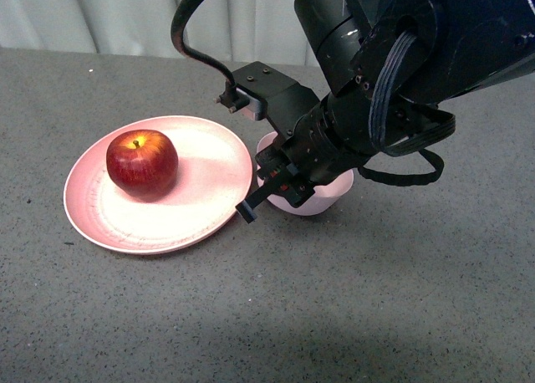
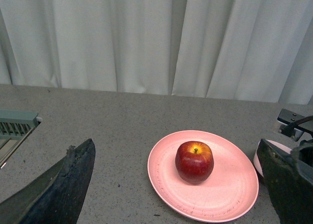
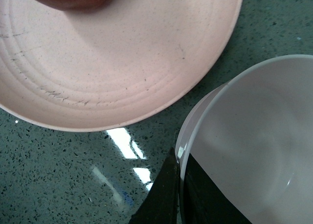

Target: Move apple from plate to bowl

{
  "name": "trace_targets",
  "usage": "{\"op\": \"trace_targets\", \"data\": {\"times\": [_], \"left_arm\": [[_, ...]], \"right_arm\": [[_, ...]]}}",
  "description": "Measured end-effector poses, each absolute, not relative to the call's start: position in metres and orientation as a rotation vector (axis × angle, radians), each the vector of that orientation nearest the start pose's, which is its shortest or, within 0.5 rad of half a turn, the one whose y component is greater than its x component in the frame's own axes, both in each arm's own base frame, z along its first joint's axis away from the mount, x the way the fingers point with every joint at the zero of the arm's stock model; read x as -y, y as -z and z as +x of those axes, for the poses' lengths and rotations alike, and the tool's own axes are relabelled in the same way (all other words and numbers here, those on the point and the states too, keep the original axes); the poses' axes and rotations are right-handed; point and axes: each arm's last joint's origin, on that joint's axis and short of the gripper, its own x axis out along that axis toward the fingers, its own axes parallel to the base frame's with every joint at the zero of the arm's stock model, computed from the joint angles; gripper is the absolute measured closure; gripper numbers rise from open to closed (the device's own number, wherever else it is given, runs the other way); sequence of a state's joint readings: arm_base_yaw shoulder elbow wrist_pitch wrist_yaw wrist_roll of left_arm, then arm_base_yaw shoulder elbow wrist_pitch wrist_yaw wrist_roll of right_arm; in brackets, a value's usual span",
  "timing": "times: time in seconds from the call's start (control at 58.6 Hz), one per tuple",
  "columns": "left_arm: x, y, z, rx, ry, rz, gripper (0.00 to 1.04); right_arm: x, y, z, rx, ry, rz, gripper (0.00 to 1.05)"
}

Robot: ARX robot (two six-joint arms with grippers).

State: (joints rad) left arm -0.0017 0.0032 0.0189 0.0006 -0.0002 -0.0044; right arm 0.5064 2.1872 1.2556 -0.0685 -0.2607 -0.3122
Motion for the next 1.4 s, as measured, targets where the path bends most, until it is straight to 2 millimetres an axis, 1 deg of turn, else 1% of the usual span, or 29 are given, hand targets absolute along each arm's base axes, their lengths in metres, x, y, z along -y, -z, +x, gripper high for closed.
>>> {"op": "trace_targets", "data": {"times": [0.119, 0.273, 0.341, 0.376, 0.427, 0.461, 0.478, 0.512, 0.529, 0.614, 0.666, 0.7, 0.768, 0.802, 0.836, 0.853, 0.905, 0.956, 1.024, 1.075, 1.109, 1.127, 1.178, 1.195, 1.246, 1.28, 1.4], "left_arm": [[0.0, -0.17, 0.097, 0.016, 0.002, -0.004, 0.07], [0.0, -0.17, 0.097, 0.016, 0.002, -0.004, 0.07], [0.0, -0.17, 0.097, 0.016, 0.002, -0.004, 0.07], [0.0, -0.17, 0.097, 0.016, 0.002, -0.004, 0.07], [0.0, -0.17, 0.097, 0.016, 0.002, -0.004, 0.07], [0.0, -0.17, 0.097, 0.016, 0.002, -0.004, 0.07], [0.0, -0.17, 0.097, 0.016, 0.002, -0.004, 0.07], [0.0, -0.17, 0.097, 0.016, 0.002, -0.004, 0.07], [0.0, -0.17, 0.097, 0.016, 0.002, -0.004, 0.07], [0.0, -0.17, 0.097, 0.016, 0.002, -0.004, 0.07], [0.0, -0.17, 0.097, 0.016, 0.002, -0.004, 0.07], [0.0, -0.17, 0.097, 0.016, 0.002, -0.004, 0.07], [0.0, -0.17, 0.097, 0.016, 0.002, -0.004, 0.07], [0.0, -0.17, 0.097, 0.016, 0.002, -0.004, 0.07], [0.0, -0.17, 0.097, 0.016, 0.002, -0.004, 0.07], [0.0, -0.17, 0.097, 0.016, 0.002, -0.004, 0.07], [0.0, -0.17, 0.097, 0.016, 0.002, -0.004, 0.07], [0.0, -0.17, 0.097, 0.016, 0.002, -0.004, 0.07], [0.0, -0.17, 0.097, 0.016, 0.002, -0.004, 0.07], [0.0, -0.17, 0.097, 0.017, 0.003, -0.004, 0.07], [0.0, -0.17, 0.097, 0.017, 0.002, -0.004, 0.07], [0.0, -0.17, 0.097, 0.017, 0.002, -0.004, 0.07], [0.0, -0.17, 0.097, 0.017, 0.002, -0.004, 0.07], [0.0, -0.17, 0.097, 0.017, 0.001, -0.004, 0.07], [0.0, -0.17, 0.097, 0.017, 0.002, -0.004, 0.07], [0.0, -0.17, 0.097, 0.017, 0.002, -0.004, 0.07], [0.0, -0.17, 0.097, 0.017, 0.002, -0.004, 0.07]], "right_arm": [[-0.212, -0.078, 0.363, -0.879, -0.843, -0.409, 1.03], [-0.21, -0.077, 0.363, -0.87, -0.835, -0.405, 0.81], [-0.208, -0.075, 0.362, -0.865, -0.824, -0.4, 0.7], [-0.207, -0.075, 0.361, -0.862, -0.821, -0.397, 0.67], [-0.204, -0.075, 0.36, -0.845, -0.803, -0.391, 0.58], [-0.202, -0.076, 0.36, -0.833, -0.794, -0.385, 0.54], [-0.201, -0.078, 0.359, -0.819, -0.781, -0.376, 0.51], [-0.199, -0.08, 0.359, -0.802, -0.767, -0.369, 0.47], [-0.197, -0.082, 0.359, -0.781, -0.748, -0.36, 0.44], [-0.192, -0.095, 0.358, -0.706, -0.673, -0.315, 0.33], [-0.185, -0.107, 0.356, -0.644, -0.611, -0.268, 0.24], [-0.183, -0.112, 0.355, -0.618, -0.583, -0.251, 0.21], [-0.172, -0.128, 0.348, -0.533, -0.489, -0.208, 0.09], [-0.167, -0.133, 0.344, -0.496, -0.442, -0.19, 0.08], [-0.161, -0.137, 0.339, -0.467, -0.397, -0.166, 0.09], [-0.155, -0.14, 0.335, -0.446, -0.351, -0.153, 0.1], [-0.141, -0.145, 0.322, -0.394, -0.242, -0.129, 0.09], [-0.13, -0.147, 0.311, -0.364, -0.185, -0.108, 0.09], [-0.115, -0.144, 0.298, -0.195, -0.046, -0.072, 0.21], [-0.105, -0.143, 0.288, -0.124, -0.024, -0.044, 0.28], [-0.096, -0.144, 0.279, -0.071, -0.017, -0.023, 0.35], [-0.093, -0.145, 0.276, -0.061, -0.015, -0.019, 0.37], [-0.08, -0.151, 0.264, -0.045, -0.01, -0.013, 0.48], [-0.078, -0.152, 0.261, -0.041, -0.008, -0.012, 0.49], [-0.067, -0.16, 0.249, -0.013, -0.003, -0.003, 0.6], [-0.059, -0.164, 0.24, 0.001, -0.005, 0.001, 0.69], [-0.04, -0.16, 0.215, -0.021, -0.003, -0.004, 0.98]]}}
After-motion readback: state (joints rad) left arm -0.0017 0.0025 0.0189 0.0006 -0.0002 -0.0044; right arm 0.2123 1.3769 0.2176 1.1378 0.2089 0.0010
